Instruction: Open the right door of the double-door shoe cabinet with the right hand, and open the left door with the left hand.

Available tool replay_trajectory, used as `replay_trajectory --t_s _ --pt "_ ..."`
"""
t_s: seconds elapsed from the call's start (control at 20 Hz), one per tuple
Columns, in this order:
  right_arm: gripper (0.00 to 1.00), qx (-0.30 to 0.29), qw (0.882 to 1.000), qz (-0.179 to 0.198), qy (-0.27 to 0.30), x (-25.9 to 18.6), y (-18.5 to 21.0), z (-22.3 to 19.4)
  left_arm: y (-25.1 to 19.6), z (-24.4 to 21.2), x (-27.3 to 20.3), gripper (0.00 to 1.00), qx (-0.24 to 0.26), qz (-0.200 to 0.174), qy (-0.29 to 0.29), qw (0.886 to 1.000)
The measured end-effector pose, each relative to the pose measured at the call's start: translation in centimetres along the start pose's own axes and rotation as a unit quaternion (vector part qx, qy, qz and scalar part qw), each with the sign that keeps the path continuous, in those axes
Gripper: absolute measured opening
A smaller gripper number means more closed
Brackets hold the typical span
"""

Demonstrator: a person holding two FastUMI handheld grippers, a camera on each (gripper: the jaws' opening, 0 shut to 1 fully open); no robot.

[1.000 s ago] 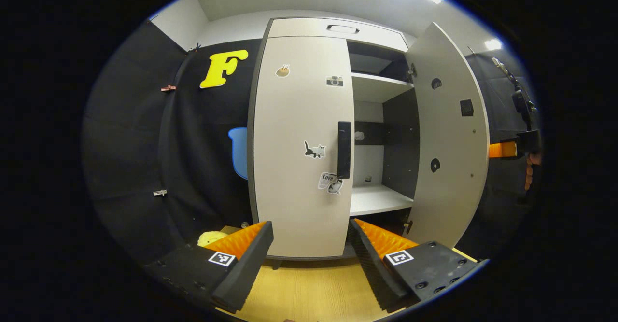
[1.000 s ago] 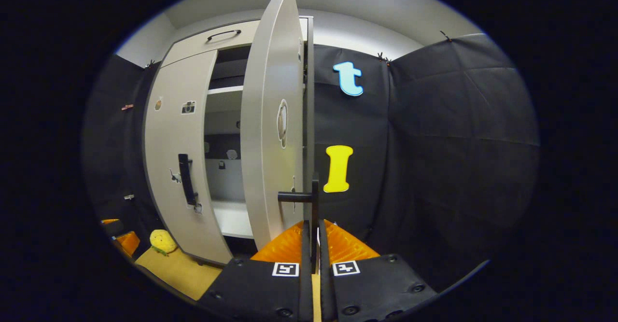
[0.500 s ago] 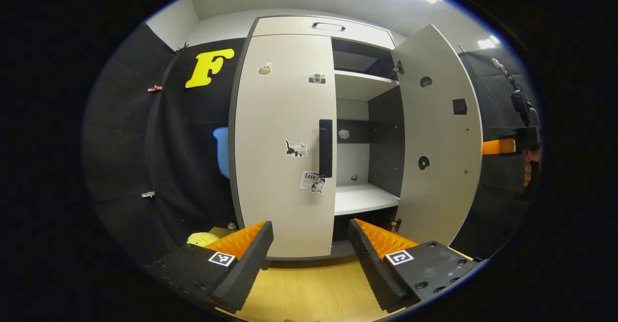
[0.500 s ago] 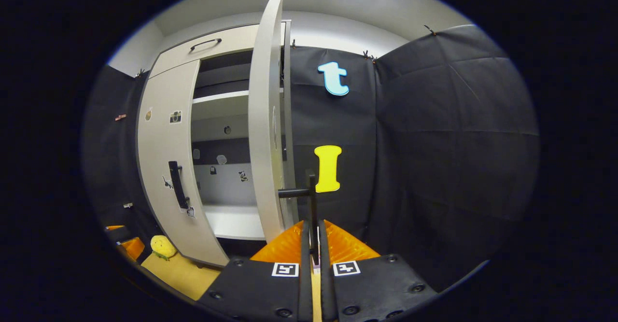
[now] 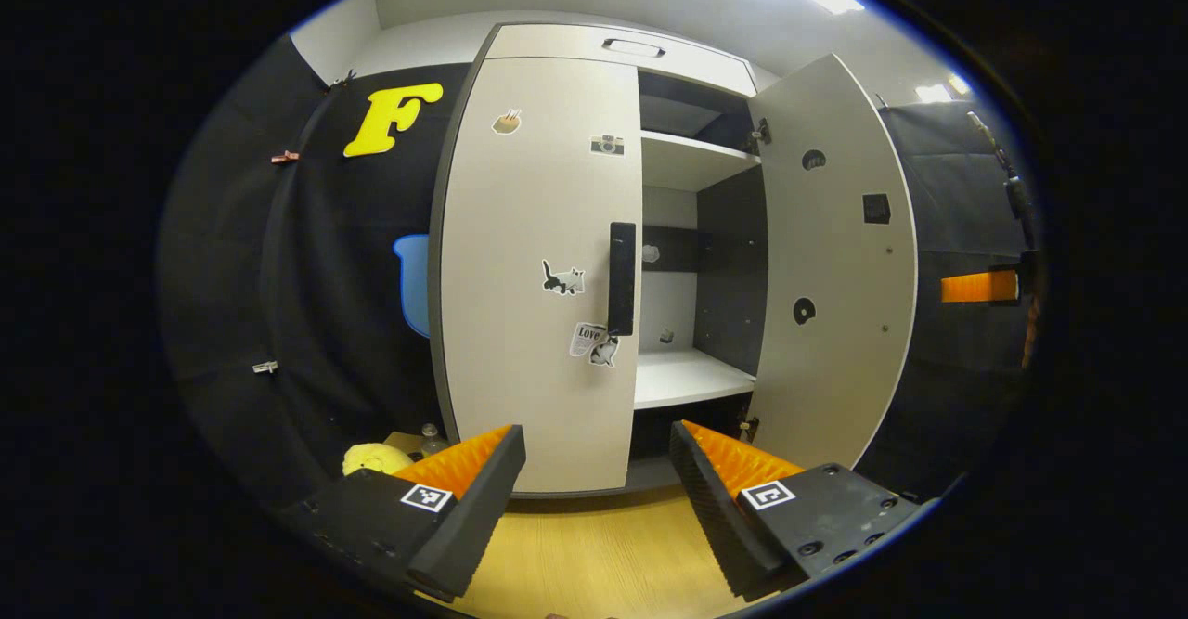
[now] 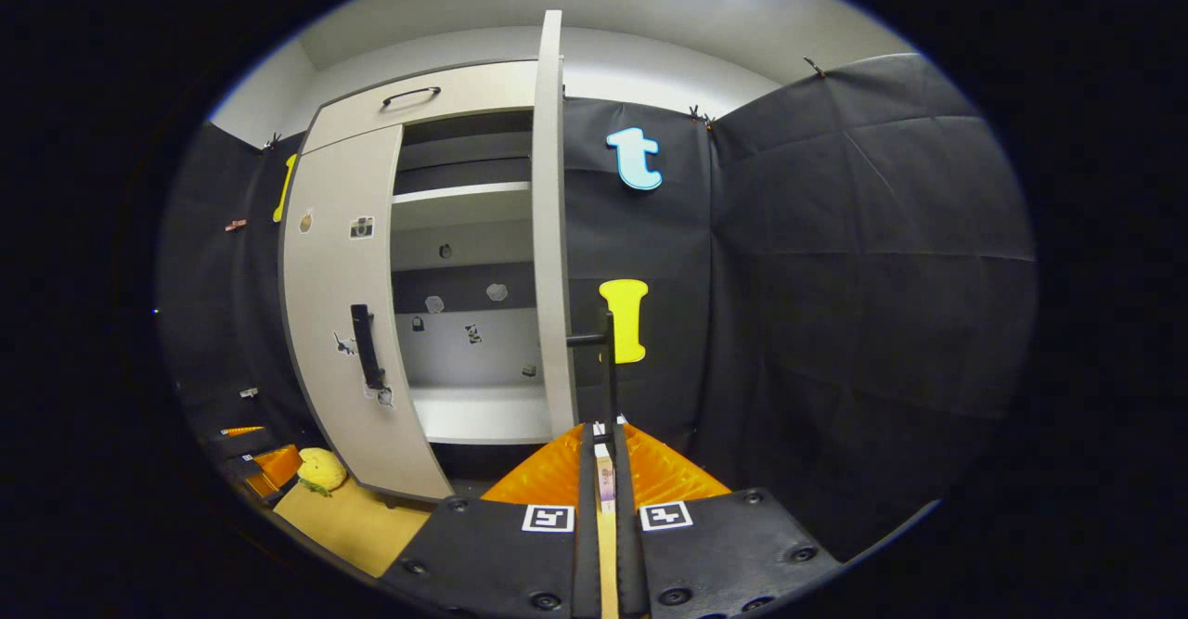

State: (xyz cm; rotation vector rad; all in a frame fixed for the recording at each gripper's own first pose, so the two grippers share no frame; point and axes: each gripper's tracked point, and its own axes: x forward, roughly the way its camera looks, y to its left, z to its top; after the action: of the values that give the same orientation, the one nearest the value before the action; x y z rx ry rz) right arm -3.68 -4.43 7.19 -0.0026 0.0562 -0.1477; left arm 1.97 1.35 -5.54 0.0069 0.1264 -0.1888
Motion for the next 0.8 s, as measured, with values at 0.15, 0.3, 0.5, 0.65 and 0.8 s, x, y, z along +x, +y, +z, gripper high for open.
replay_trajectory --t_s 0.15,0.3,0.5,0.65,0.8 --pt "0.11 -0.006 1.0 0.018 0.006 -1.0 3.7 -1.1 0.9 0.0 -0.2 0.97 -0.001 -0.01 -0.002 1.0" --pt "0.11 -0.015 0.999 0.041 0.019 -1.3 7.8 -2.7 2.4 0.3 -0.8 0.97 -0.002 -0.015 -0.007 1.0" --pt "0.11 -0.01 0.997 0.073 0.028 -0.9 12.2 -4.2 5.0 0.5 -1.0 0.97 -0.004 -0.009 -0.011 1.0" --pt "0.05 -0.006 0.996 0.088 0.033 0.2 14.5 -5.9 6.4 0.9 -0.2 0.97 -0.008 0.007 -0.011 1.0" --pt "0.05 -0.012 0.993 0.105 0.044 1.5 15.2 -7.2 6.6 2.0 1.4 0.97 -0.011 0.021 -0.018 1.0"
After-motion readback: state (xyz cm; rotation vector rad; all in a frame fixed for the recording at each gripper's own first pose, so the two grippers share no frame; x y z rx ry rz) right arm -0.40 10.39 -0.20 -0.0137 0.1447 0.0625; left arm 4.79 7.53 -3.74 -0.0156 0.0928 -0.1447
